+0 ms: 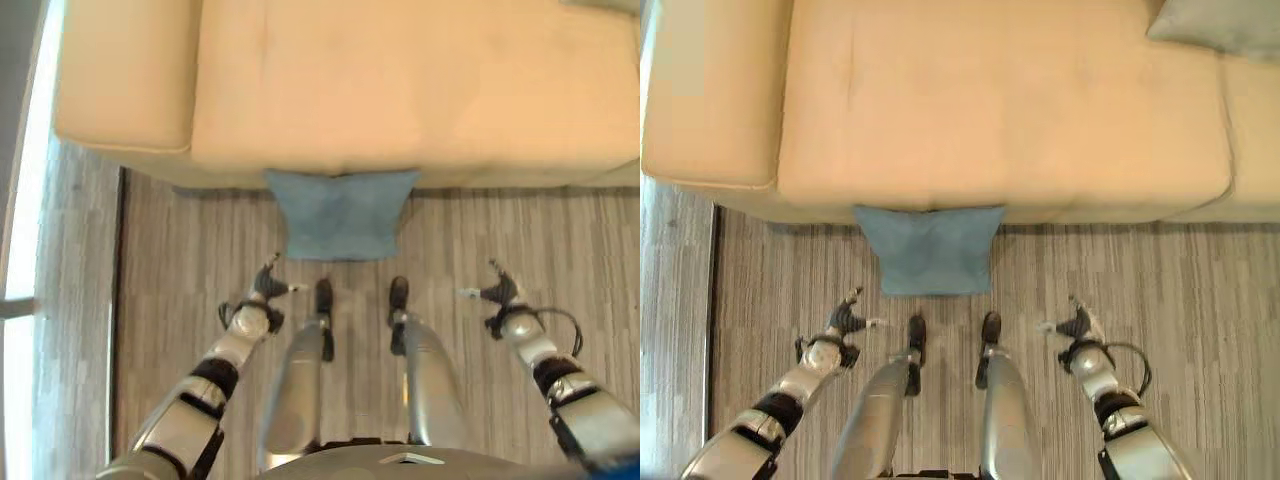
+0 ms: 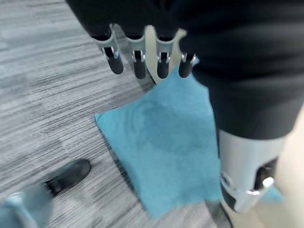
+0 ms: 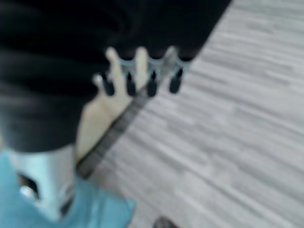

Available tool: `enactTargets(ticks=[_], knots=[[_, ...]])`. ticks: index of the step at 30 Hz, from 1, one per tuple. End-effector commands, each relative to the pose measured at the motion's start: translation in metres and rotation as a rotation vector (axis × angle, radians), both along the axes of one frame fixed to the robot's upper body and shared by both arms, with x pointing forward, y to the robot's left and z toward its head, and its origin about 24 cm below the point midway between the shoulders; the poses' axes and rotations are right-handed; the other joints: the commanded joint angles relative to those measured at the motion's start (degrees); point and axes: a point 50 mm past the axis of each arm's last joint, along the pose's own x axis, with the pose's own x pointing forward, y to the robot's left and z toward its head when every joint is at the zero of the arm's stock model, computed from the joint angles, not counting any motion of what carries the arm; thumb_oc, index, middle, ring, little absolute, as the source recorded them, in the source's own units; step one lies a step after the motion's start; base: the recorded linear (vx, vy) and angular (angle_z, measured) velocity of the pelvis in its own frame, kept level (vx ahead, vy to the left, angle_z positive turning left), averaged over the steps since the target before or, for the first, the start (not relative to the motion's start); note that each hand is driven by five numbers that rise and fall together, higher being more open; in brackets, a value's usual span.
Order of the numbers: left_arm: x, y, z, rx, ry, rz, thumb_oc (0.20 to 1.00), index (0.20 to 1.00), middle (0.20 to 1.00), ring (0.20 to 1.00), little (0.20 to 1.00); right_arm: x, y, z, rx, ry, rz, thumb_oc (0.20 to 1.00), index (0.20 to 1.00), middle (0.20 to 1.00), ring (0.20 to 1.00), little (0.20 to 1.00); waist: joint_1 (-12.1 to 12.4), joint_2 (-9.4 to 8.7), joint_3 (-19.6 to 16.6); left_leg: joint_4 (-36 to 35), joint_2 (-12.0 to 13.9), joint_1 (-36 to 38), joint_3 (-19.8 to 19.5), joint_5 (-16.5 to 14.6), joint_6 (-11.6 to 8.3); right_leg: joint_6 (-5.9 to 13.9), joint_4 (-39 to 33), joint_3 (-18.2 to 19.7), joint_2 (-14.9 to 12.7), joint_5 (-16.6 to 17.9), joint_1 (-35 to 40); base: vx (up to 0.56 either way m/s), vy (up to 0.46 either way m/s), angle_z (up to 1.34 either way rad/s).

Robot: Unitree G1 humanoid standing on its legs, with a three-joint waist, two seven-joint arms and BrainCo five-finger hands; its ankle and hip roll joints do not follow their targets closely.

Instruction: Pick up all the scattered cushions and arrange them neatly on the sofa.

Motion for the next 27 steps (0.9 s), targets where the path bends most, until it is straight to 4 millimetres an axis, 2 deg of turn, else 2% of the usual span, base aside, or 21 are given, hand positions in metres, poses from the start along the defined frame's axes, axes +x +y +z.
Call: enactTargets(ticks=[1, 2, 3, 5, 10, 12, 13, 17, 18, 19, 22, 23, 27], knots=[[0.012, 0.009, 0.023, -0.019, -0.145, 0.118, 1.000, 1.000, 1.000, 1.000, 1.000, 0.009, -0.004, 0.024, -0.054, -0.155, -0.035, 1.000, 1.000, 1.000, 1.000, 1.000, -0.29, 0.32, -3.63, 7.24, 0.48, -8.30, -1.66, -4.20, -1.36, 3.36, 4.96, 1.84, -0.64, -3.53, -4.47, -0.12, 0.053, -0.07], [0.012, 0.009, 0.023, -0.019, -0.145, 0.119, 1.000, 1.000, 1.000, 1.000, 1.000, 0.010, -0.004, 0.024, -0.054, -0.156, -0.035, 1.000, 1.000, 1.000, 1.000, 1.000, -0.29, 0.33, -3.77, 7.37, 0.49, -8.55, -1.66, -4.25, -1.36, 3.36, 5.08, 1.85, -0.64, -3.57, -4.71, -0.06, 0.027, -0.16], [0.018, 0.009, 0.031, -0.015, -0.174, 0.134, 1.000, 1.000, 1.000, 1.000, 1.000, 0.016, -0.001, 0.035, -0.057, -0.209, -0.037, 1.000, 1.000, 1.000, 1.000, 1.000, -0.45, 0.36, -3.84, 8.93, 0.61, -11.11, -1.76, -4.61, -1.28, 3.32, 6.37, 2.24, -0.74, -3.76, -7.14, -0.05, 0.028, -0.14], [0.034, 0.011, 0.057, 0.012, -0.268, 0.174, 1.000, 1.000, 1.000, 1.000, 1.000, 0.033, 0.001, 0.066, -0.087, -0.350, -0.053, 1.000, 1.000, 1.000, 1.000, 1.000, -0.94, 0.35, -4.34, 14.48, 0.83, -19.35, -2.18, -5.80, -1.06, 3.27, 11.82, 3.04, -1.26, -4.72, -15.24, -0.05, 0.044, -0.02], [0.059, 0.016, 0.108, 0.004, -0.421, 0.180, 1.000, 1.000, 1.000, 1.000, 1.000, 0.053, 0.004, 0.110, -0.101, -0.518, -0.077, 1.000, 1.000, 1.000, 1.000, 1.000, -1.62, 0.23, -4.80, 20.44, 0.52, -28.51, -2.62, -7.86, -0.75, 2.91, 17.53, 3.89, -1.85, -6.11, -24.31, 0.00, 0.016, 0.01], [0.063, 0.016, 0.117, 0.004, -0.442, 0.181, 1.000, 1.000, 1.000, 1.000, 1.000, 0.056, 0.005, 0.116, -0.094, -0.539, -0.079, 1.000, 1.000, 1.000, 1.000, 1.000, -1.72, 0.11, -5.04, 21.42, 0.41, -30.59, -2.52, -8.11, -0.65, 3.00, 18.54, 4.02, -1.82, -6.17, -26.19, 0.02, 0.034, 0.01], [0.071, 0.017, 0.138, -0.015, -0.493, 0.183, 1.000, 1.000, 1.000, 1.000, 1.000, 0.063, 0.009, 0.129, -0.083, -0.573, -0.069, 1.000, 1.000, 1.000, 1.000, 1.000, -2.06, -0.09, -5.01, 22.66, 0.32, -33.55, -2.51, -8.55, -0.54, 3.18, 19.51, 4.27, -1.86, -6.15, -28.92, 0.02, 0.037, -0.04], [0.084, 0.017, 0.173, -0.010, -0.571, 0.199, 1.000, 1.000, 1.000, 1.000, 1.000, 0.075, 0.020, 0.155, -0.073, -0.644, -0.040, 1.000, 1.000, 1.000, 1.000, 1.000, -2.29, -0.49, -5.26, 25.72, -0.10, -39.22, -2.13, -9.48, 0.02, 3.60, 21.79, 4.67, -2.12, -6.25, -34.35, -0.01, 0.048, -0.02], [0.084, 0.017, 0.174, -0.010, -0.572, 0.199, 1.000, 1.000, 1.000, 1.000, 1.000, 0.075, 0.020, 0.155, -0.073, -0.646, -0.040, 1.000, 1.000, 1.000, 1.000, 1.000, -2.29, -0.50, -5.37, 25.86, -0.08, -39.48, -2.11, -9.52, 0.03, 3.61, 21.92, 4.71, -2.11, -6.28, -34.62, 0.04, 0.055, -0.02], [0.088, 0.017, 0.184, -0.024, -0.592, 0.230, 1.000, 1.000, 1.000, 1.000, 1.000, 0.079, 0.026, 0.166, -0.073, -0.678, -0.027, 1.000, 1.000, 1.000, 1.000, 1.000, -2.46, -0.77, -5.37, 26.81, -0.13, -41.75, -2.10, -9.77, 0.26, 4.09, 22.46, 4.99, -2.02, -5.81, -36.91, 0.03, 0.048, -0.03], [0.089, 0.017, 0.190, -0.030, -0.605, 0.242, 1.000, 1.000, 1.000, 1.000, 1.000, 0.080, 0.029, 0.170, -0.071, -0.697, -0.019, 1.000, 1.000, 1.000, 1.000, 1.000, -2.51, -1.00, -5.77, 27.38, -0.12, -43.06, -1.88, -10.00, 0.37, 4.20, 22.57, 4.91, -1.99, -5.81, -37.97, 0.03, 0.035, -0.08], [0.093, 0.017, 0.202, -0.044, -0.629, 0.255, 1.000, 1.000, 1.000, 1.000, 1.000, 0.083, 0.037, 0.184, -0.066, -0.745, 0.004, 1.000, 1.000, 1.000, 1.000, 1.000, -2.66, -1.22, -5.73, 28.20, -0.16, -44.51, -1.75, -10.41, 0.68, 4.57, 22.87, 5.17, -1.90, -5.68, -39.49, 0.05, 0.053, -0.10], [0.097, 0.020, 0.227, -0.064, -0.668, 0.300, 1.000, 1.000, 1.000, 1.000, 1.000, 0.087, 0.048, 0.208, -0.054, -0.820, 0.047, 1.000, 1.000, 1.000, 1.000, 1.000, -2.99, -1.70, -5.95, 28.54, -0.94, -46.11, -1.90, -11.27, 1.34, 5.23, 22.52, 5.64, -1.92, -5.66, -41.54, 0.07, 0.080, -0.10]])
